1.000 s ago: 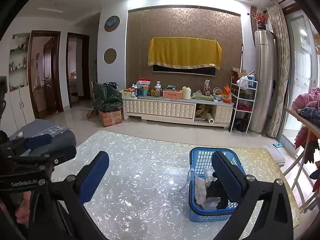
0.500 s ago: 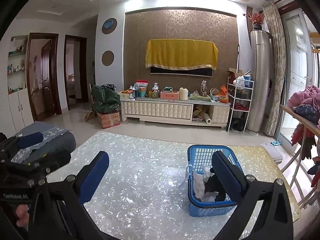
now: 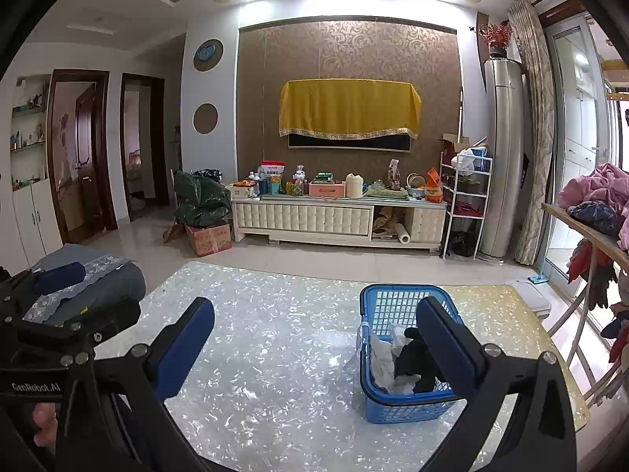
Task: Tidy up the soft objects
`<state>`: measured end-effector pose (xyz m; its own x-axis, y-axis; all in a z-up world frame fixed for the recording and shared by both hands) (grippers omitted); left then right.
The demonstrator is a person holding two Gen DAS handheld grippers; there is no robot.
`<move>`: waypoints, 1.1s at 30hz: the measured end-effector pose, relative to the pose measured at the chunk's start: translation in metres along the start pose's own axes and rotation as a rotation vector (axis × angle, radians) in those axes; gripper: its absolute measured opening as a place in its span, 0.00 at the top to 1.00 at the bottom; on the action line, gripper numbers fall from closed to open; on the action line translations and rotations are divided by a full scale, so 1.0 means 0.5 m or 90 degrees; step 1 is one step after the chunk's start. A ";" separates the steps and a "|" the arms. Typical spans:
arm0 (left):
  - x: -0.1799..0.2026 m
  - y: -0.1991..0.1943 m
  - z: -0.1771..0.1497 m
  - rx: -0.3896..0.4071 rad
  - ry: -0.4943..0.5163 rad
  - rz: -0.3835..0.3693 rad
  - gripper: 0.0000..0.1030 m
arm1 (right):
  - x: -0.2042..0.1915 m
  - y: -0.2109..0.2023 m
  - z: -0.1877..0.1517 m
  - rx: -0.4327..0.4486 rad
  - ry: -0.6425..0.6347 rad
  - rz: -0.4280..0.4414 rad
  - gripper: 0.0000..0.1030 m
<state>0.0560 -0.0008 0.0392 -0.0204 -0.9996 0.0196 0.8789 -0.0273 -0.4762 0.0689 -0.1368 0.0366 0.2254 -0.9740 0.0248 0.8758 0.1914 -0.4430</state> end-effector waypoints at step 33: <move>0.018 -0.002 -0.004 -0.011 0.001 0.006 0.00 | -0.001 -0.007 -0.005 -0.002 0.009 0.000 0.00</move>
<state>0.0537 -0.0099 0.0380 -0.0131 -0.9998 0.0146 0.8710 -0.0186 -0.4909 0.0645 -0.1371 0.0359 0.2194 -0.9756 0.0113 0.8747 0.1916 -0.4452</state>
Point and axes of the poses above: each gripper's, at about its wrist camera, not at the fingertips, and y roughly the way its jaws point, x to its right, z to its top, the point moved 8 cm from there along y, roughly the way its jaws point, and after that the axes turned 3 degrees about -x, right-handed, at the moved point
